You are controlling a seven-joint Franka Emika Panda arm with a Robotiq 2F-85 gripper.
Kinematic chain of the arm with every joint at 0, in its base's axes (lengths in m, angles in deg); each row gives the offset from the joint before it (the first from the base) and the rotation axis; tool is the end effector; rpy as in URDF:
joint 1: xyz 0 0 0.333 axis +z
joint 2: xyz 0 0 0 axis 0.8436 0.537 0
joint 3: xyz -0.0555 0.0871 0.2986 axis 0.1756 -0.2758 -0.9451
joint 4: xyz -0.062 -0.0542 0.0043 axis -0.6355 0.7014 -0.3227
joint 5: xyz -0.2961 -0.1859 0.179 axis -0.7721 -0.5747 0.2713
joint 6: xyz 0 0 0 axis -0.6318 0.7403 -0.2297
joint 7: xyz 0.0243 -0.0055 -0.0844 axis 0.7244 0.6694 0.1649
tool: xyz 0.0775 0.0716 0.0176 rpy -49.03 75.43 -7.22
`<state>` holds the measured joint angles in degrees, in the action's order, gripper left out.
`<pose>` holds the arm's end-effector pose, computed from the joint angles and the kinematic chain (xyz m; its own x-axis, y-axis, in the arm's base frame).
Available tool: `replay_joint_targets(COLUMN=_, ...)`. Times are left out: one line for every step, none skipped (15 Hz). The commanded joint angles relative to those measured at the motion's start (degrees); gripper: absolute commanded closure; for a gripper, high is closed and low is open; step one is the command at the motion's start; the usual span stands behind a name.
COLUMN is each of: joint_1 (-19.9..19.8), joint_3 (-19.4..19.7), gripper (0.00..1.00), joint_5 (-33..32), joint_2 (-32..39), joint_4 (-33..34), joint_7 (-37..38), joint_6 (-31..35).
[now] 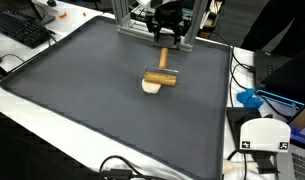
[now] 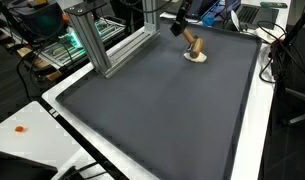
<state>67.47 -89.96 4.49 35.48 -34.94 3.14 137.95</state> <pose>0.5475 0.1846 0.3175 0.9333 0.2366 -0.2702 0.2454 -0.9694 -0.0011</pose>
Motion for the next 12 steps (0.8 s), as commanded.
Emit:
replay_joint_targets(joint_1=0.6, joint_3=0.2, gripper=0.65, joint_5=-0.4, joint_2=2.9, joint_4=2.5, joint_7=-0.5, joint_6=-0.6)
replay_joint_targets(joint_1=0.7, joint_3=0.2, gripper=0.65, joint_5=-0.4, joint_2=3.2, joint_4=2.9, joint_7=-0.5, joint_6=-0.5)
replay_joint_targets(joint_1=0.7, joint_3=0.3, gripper=0.65, joint_5=-0.5, joint_2=3.5, joint_4=3.2, joint_7=-0.4, joint_6=-0.5)
replay_joint_targets(joint_1=0.8, joint_3=0.3, gripper=0.65, joint_5=-0.5, joint_2=3.9, joint_4=3.6, joint_7=-0.4, joint_6=-0.4)
replay_joint_targets(joint_1=0.8, joint_3=0.3, gripper=0.65, joint_5=-0.6, joint_2=4.2, joint_4=4.0, joint_7=-0.4, joint_6=-0.4)
replay_joint_targets(joint_1=0.8, joint_3=0.3, gripper=0.65, joint_5=-0.6, joint_2=4.5, joint_4=4.2, joint_7=-0.4, joint_6=-0.4)
replay_joint_targets(joint_1=0.9, joint_3=0.3, gripper=0.65, joint_5=-0.6, joint_2=4.7, joint_4=4.5, joint_7=-0.4, joint_6=-0.4)
replay_joint_targets(joint_1=0.9, joint_3=0.4, gripper=0.65, joint_5=-0.6, joint_2=4.9, joint_4=4.7, joint_7=-0.2, joint_6=0.1)
replay_joint_targets(joint_1=0.9, joint_3=0.3, gripper=0.65, joint_5=-0.5, joint_2=5.2, joint_4=4.9, joint_7=-0.3, joint_6=0.4)
replay_joint_targets(joint_1=1.0, joint_3=0.3, gripper=0.65, joint_5=-0.5, joint_2=5.3, joint_4=4.9, joint_7=-0.3, joint_6=0.2)
replay_joint_targets(joint_1=1.0, joint_3=0.3, gripper=0.65, joint_5=-0.4, joint_2=5.4, joint_4=5.0, joint_7=-0.4, joint_6=-0.3)
replay_joint_targets(joint_1=0.9, joint_3=0.2, gripper=0.65, joint_5=-0.1, joint_2=5.2, joint_4=4.9, joint_7=-0.6, joint_6=-1.1)
